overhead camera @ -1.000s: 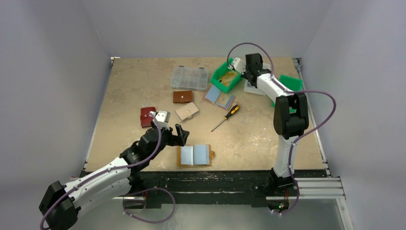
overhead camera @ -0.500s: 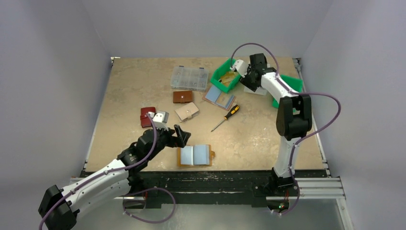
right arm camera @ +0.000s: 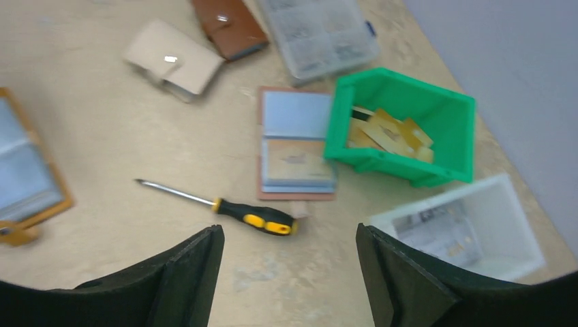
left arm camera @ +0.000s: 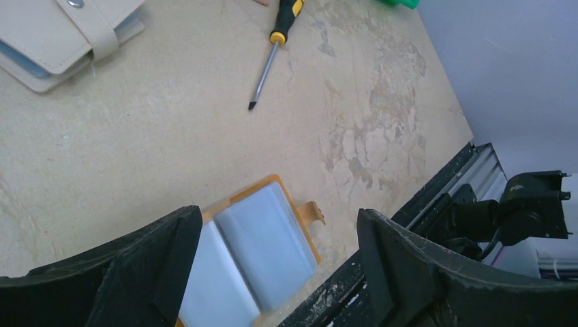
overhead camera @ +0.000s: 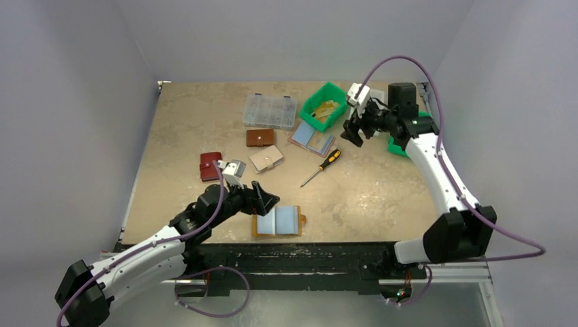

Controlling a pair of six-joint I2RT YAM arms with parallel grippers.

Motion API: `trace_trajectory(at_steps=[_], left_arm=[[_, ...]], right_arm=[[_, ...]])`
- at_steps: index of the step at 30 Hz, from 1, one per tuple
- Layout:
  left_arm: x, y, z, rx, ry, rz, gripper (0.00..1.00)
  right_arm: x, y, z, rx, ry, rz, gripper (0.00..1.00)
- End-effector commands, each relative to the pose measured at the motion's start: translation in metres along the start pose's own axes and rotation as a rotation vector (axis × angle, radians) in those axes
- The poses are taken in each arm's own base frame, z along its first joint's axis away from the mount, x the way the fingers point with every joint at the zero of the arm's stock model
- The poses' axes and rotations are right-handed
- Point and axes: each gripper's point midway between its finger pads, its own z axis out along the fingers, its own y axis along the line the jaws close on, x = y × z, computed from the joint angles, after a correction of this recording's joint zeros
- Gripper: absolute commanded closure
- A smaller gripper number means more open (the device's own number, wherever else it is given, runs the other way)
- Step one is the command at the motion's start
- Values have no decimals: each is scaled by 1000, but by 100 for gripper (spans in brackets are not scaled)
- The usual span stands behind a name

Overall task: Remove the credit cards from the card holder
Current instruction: Remove the credit card from the card holder.

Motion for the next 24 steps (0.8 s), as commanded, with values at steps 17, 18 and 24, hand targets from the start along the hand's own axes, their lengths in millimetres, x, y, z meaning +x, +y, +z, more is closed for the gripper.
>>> trace_trajectory(at_steps=[17, 18, 24], left_arm=[[-1, -29, 1, 118, 32, -115, 3], [-1, -29, 1, 117, 34, -113, 3], [4, -29, 5, 108, 67, -107, 7]], right_arm=[[2, 137, -33, -535, -335, 234, 1], [6, 139, -32, -534, -331, 236, 1], [11, 137, -32, -525, -296, 206, 1]])
